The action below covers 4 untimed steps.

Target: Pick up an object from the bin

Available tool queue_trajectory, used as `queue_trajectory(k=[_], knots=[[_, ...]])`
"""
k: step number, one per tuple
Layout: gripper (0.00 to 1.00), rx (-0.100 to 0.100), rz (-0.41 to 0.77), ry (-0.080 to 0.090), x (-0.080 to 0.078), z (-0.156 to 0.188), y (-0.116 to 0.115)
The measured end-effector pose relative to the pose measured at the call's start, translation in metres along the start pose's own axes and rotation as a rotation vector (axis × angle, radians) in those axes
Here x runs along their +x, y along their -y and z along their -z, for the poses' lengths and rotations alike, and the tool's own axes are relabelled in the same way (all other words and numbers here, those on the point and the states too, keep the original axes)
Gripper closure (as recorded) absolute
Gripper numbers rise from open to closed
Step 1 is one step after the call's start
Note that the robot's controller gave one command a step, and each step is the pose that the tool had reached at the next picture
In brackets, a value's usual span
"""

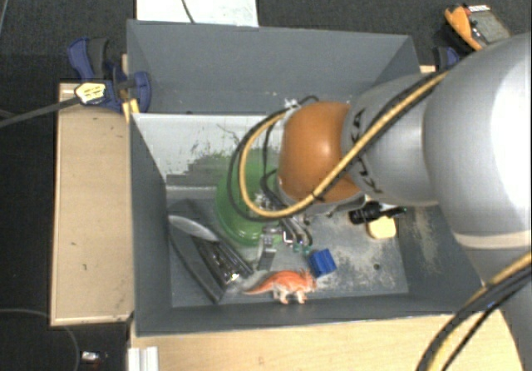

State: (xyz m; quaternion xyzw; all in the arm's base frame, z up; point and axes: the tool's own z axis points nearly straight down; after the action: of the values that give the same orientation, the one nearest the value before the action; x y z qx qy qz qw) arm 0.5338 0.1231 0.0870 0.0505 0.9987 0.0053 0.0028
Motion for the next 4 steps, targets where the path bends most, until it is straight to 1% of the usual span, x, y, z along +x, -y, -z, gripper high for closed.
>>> queue_trajectory(k=[1, 2, 3, 4], knots=[[1.0, -0.004, 0.025, 0.004, 0.01, -0.011, 0.023], [1.0, -0.004, 0.025, 0.004, 0.009, -0.011, 0.023], [1.0, -0.017, -0.098, 0.039, 0.039, -0.009, 0.064], [1.0, -0.017, -0.099, 0.039, 0.039, -0.009, 0.064]])
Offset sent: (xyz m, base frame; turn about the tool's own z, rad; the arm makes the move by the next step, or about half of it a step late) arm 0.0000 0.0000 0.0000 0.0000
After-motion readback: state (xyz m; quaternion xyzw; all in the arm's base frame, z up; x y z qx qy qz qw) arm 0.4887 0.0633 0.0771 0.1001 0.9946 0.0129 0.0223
